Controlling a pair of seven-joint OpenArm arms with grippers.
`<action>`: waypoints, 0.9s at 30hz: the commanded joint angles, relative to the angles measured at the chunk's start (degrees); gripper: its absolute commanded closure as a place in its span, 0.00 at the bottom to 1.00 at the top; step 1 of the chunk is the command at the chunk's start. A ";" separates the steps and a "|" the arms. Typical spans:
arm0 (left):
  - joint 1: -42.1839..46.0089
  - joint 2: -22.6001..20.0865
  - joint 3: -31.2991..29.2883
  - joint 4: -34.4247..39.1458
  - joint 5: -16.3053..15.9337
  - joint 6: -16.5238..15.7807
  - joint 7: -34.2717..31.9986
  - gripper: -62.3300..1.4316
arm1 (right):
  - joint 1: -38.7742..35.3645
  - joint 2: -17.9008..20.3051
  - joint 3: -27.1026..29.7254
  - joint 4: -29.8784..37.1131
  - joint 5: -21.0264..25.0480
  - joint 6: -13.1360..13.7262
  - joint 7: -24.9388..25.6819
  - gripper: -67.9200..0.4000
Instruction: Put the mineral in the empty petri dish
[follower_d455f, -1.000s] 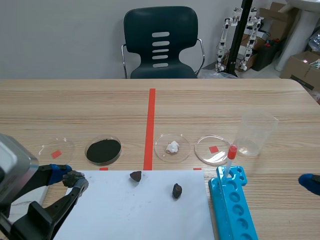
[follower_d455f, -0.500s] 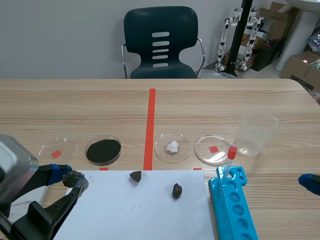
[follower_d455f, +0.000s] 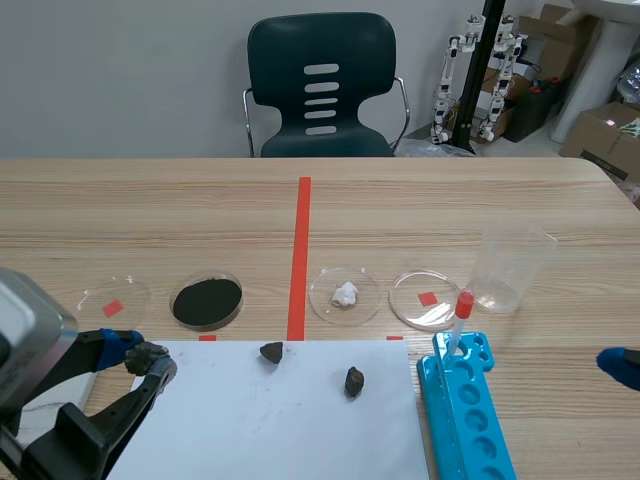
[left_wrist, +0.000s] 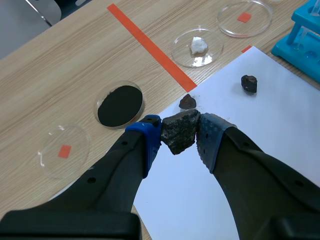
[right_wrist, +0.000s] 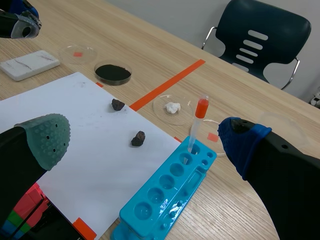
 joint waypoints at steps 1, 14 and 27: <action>-0.20 0.46 0.17 1.11 -0.22 -0.11 -0.83 0.79 | 0.07 0.15 0.11 0.57 0.59 0.02 0.66 0.08; -12.46 4.59 0.07 -13.38 -6.56 -0.09 -1.25 0.79 | 0.07 0.15 0.11 0.57 0.59 0.02 0.66 0.08; -30.93 7.45 -3.76 -27.50 -12.57 3.67 3.78 0.79 | 0.07 0.15 0.11 0.57 0.59 0.02 0.66 0.08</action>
